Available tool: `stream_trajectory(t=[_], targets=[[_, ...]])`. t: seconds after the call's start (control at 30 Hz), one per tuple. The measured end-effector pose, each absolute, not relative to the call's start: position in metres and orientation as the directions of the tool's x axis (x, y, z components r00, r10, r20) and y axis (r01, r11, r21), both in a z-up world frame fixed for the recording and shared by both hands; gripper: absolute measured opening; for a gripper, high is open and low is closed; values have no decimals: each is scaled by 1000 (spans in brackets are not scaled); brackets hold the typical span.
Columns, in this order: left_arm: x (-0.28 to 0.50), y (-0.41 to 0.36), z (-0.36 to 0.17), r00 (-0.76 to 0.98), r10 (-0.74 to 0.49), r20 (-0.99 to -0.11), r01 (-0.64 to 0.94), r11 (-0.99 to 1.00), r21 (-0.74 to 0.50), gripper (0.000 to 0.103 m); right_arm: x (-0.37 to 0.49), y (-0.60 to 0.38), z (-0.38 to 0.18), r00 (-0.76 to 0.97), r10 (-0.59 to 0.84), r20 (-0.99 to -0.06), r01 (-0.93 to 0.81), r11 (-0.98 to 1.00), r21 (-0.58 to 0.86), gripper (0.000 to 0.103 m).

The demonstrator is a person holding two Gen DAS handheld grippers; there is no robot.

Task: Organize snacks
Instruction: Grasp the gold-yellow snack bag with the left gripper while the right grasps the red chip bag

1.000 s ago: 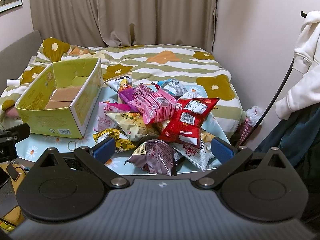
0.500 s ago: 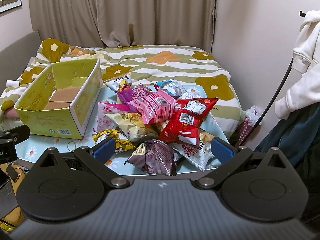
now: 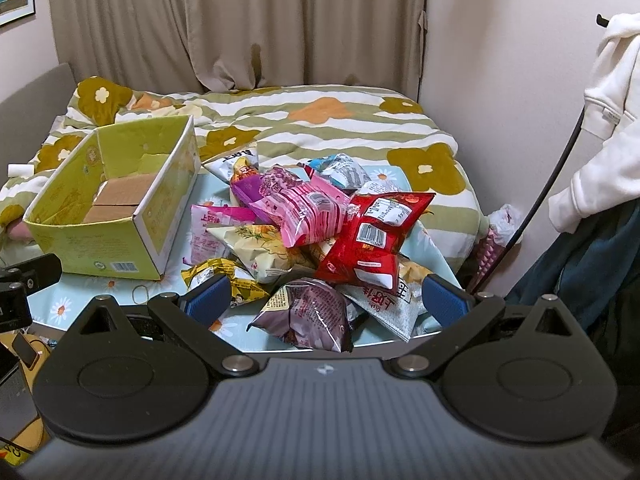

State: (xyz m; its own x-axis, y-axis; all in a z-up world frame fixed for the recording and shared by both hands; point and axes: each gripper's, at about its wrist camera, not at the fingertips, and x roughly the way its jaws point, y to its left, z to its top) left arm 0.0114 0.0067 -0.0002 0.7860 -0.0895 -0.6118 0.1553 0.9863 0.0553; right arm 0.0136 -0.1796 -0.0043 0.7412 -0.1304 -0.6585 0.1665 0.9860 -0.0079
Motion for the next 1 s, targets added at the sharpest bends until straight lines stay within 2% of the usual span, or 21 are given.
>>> stream_trajectory(t=[0.27, 0.4, 0.57, 0.87, 1.0], targets=[[42, -6, -17, 763, -216, -609, 350, 930, 108, 103, 33, -190, -12, 705, -205, -679, 251, 967, -31, 103], [65, -20, -40, 714, -285, -640, 488, 858, 162, 103, 46, -196, -22, 677, -248, -693, 310, 950, -37, 103], [95, -37, -73, 616, -383, -688, 643, 749, 158, 103, 61, -204, -33, 636, -284, -717, 384, 923, -25, 103], [142, -73, -134, 491, -351, -797, 735, 659, 163, 102, 95, -225, -58, 605, -301, -737, 433, 901, -14, 103], [146, -91, -155, 487, -305, -819, 747, 631, 210, 97, 116, -238, -76, 608, -264, -749, 430, 902, 32, 103]])
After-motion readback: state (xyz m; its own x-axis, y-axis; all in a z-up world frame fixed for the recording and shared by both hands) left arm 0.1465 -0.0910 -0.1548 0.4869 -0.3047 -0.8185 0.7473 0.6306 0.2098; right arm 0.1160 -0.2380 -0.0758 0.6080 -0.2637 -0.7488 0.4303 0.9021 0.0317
